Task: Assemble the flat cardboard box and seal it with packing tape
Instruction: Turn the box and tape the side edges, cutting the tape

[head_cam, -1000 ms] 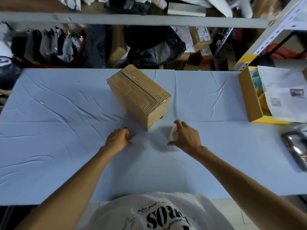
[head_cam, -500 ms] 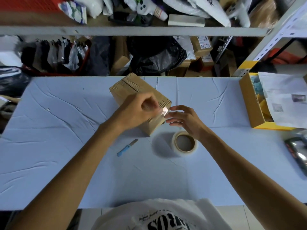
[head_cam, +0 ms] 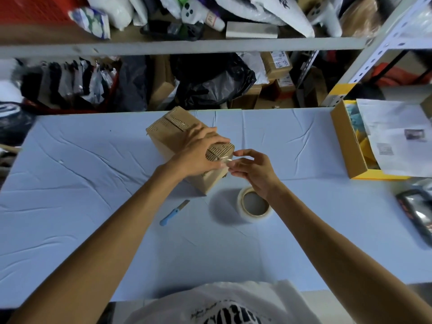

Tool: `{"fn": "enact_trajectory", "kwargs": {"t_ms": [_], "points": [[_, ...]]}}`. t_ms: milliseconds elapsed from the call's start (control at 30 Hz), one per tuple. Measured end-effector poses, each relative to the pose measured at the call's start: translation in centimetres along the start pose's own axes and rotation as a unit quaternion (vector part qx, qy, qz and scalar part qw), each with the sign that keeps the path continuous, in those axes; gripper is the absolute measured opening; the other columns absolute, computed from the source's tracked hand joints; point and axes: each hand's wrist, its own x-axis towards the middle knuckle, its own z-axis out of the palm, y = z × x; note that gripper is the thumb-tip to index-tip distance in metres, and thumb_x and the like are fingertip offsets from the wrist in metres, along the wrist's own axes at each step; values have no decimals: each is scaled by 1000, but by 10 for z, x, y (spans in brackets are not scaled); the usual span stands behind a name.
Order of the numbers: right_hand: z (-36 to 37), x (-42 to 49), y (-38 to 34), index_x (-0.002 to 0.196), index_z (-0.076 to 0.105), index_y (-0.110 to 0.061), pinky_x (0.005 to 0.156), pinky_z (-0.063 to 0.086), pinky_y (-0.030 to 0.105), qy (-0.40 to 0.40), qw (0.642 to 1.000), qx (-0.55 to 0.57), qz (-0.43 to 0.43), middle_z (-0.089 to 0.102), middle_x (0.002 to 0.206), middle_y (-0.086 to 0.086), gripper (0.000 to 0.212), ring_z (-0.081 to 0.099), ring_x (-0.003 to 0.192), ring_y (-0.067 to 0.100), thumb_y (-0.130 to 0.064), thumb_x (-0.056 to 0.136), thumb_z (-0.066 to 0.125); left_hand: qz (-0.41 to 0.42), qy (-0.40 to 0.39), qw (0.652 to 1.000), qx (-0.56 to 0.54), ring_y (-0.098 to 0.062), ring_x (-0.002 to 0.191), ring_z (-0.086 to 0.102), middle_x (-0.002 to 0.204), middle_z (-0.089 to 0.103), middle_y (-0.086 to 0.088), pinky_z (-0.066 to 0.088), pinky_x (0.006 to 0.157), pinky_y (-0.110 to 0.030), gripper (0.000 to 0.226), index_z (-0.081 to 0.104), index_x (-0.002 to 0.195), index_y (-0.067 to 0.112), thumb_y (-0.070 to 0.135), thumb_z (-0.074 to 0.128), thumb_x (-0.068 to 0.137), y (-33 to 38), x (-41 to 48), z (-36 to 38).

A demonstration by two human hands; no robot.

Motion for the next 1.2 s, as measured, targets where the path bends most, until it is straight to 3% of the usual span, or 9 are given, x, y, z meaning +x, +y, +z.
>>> {"fn": "enact_trajectory", "kwargs": {"t_ms": [167, 300, 400, 500, 633, 800, 933, 1100, 1200], "points": [[14, 7, 14, 98, 51, -1, 58, 58, 29, 66, 997, 2, -34, 68, 65, 12, 34, 67, 56, 18, 6, 75, 76, 1, 31, 999, -9, -29, 136, 20, 140, 39, -2, 19, 114, -46, 61, 57, 125, 33, 33, 78, 67, -1, 3, 6], [28, 9, 24, 104, 45, -7, 61, 58, 41, 144, 986, -52, -60, 69, 73, 14, 38, 69, 65, 25, 2, 79, 72, -4, 44, 999, 6, -26, 132, 22, 139, 40, -4, 19, 111, -40, 63, 57, 124, 28, 25, 77, 64, 7, 2, 11], [28, 16, 23, 109, 42, -13, 66, 55, 43, 179, 960, -198, -89, 59, 98, 11, 53, 62, 79, 31, -15, 73, 80, -12, 55, 998, 25, -27, 127, 27, 131, 43, -4, 24, 108, -40, 61, 56, 119, 28, 28, 79, 62, 9, 2, 14], [5, 20, 25, 119, 44, -11, 78, 47, 39, 175, 899, -398, -45, 46, 118, 6, 79, 54, 93, 24, -41, 61, 88, -19, 78, 996, 24, -28, 126, 29, 128, 44, -4, 25, 107, -43, 59, 57, 117, 29, 35, 76, 62, 12, 0, 17], [-12, 11, 28, 115, 52, -14, 75, 47, 33, 145, 914, -377, -32, 63, 109, 5, 67, 62, 91, 23, -38, 64, 87, -7, -19, 999, 32, -27, 138, 13, 146, 31, -3, 13, 115, -43, 78, 47, 131, 32, 26, 80, 61, 14, 0, 7], [11, 7, 1, 112, 57, -16, 71, 52, 32, 72, 914, -378, -130, 62, 103, -4, 71, 62, 81, 17, -37, 54, 91, -13, -199, 971, 129, -28, 144, -18, 160, -9, 5, 6, 116, -53, 127, 12, 149, 41, 20, 91, 52, 6, -2, -16], [18, 20, -10, 96, 59, -13, 71, 51, 41, 44, 892, -427, -144, 61, 94, 1, 62, 58, 77, 24, -26, 47, 94, 8, -169, 970, 177, -29, 145, -5, 160, -2, 4, 23, 115, -52, 114, 15, 149, 36, 7, 83, 62, 11, -8, -17], [18, 32, -16, 94, 58, -6, 68, 53, 42, 16, 846, -499, -185, 63, 89, 11, 37, 59, 77, 29, -2, 66, 81, 52, -85, 971, 215, -28, 127, 28, 148, 28, 1, 37, 104, -42, 107, 28, 144, 29, 32, 86, 55, 2, -10, -20], [20, 32, -19, 109, 58, -7, 69, 52, 33, 16, 841, -512, -177, 55, 94, 9, 45, 58, 77, 23, -2, 71, 80, 49, -37, 960, 274, -27, 114, 33, 126, 36, -8, 38, 100, -42, 111, 30, 137, 21, 63, 80, 47, -2, -11, -18]]}}
